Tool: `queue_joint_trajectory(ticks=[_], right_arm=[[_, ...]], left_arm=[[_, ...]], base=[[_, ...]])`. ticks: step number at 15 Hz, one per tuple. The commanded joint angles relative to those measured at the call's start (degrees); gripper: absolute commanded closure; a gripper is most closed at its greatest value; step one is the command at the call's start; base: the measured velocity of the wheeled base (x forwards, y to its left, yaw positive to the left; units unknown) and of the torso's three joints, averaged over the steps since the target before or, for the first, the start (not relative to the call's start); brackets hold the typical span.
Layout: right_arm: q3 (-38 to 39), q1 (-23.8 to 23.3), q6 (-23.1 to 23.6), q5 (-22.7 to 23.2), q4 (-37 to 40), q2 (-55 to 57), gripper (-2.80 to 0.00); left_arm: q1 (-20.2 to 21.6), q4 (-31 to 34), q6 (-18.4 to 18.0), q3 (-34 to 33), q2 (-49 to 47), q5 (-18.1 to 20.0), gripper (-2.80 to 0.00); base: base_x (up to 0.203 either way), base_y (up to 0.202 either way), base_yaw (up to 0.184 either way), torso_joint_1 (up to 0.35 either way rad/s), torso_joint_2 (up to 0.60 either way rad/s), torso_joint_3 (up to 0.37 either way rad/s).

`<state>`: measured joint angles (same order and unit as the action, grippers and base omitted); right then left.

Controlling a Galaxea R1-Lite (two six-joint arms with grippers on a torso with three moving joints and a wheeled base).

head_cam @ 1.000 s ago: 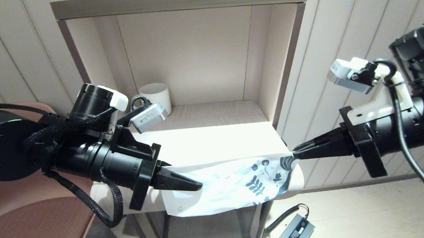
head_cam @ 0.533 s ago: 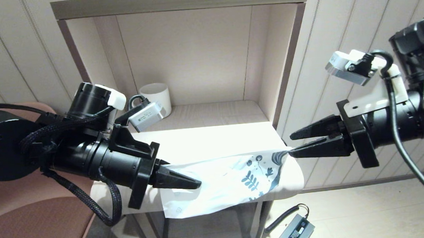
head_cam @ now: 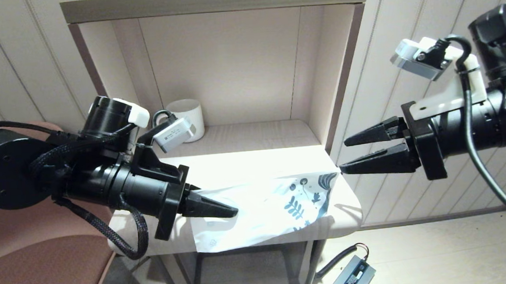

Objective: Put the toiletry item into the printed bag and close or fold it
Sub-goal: Close the strorage bag and place it on the desk

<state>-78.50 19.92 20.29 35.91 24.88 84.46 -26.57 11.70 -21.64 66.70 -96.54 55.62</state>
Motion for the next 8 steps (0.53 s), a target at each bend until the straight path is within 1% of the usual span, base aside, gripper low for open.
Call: queue_joint_trajectory(ticks=[1, 2, 4, 6, 8], right_arm=[[-0.2, 0.0, 0.3, 0.2, 0.3, -0.2, 0.0], [0.7, 0.1, 0.4, 0.2, 0.3, -0.4, 0.0], [2.7, 0.0, 0.4, 0.3, 0.2, -1.6, 0.0], [3.7, 0.0, 0.3, 0.3, 0.2, -2.7, 0.0], [5.1, 0.1, 0.3, 0.3, 0.3, -3.7, 0.0]], left_arm=[[2.9, -0.5, 0.4, 1.9, -2.6, 0.2, 0.0], [4.6, -1.3, 0.9, 3.3, -3.6, 0.1, 0.0], [6.8, -2.7, 5.1, 5.8, -4.2, 0.0, 0.0], [8.2, -5.9, 8.2, 7.2, -5.2, -0.6, 0.0], [8.8, -9.0, 10.2, 7.8, -6.7, -5.0, 0.0]], base=[[0.0, 0.0, 0.0, 0.0, 0.0, 0.0], [0.0, 0.0, 0.0, 0.0, 0.0, 0.0], [0.0, 0.0, 0.0, 0.0, 0.0, 0.0], [0.0, 0.0, 0.0, 0.0, 0.0, 0.0], [0.0, 0.0, 0.0, 0.0, 0.0, 0.0]])
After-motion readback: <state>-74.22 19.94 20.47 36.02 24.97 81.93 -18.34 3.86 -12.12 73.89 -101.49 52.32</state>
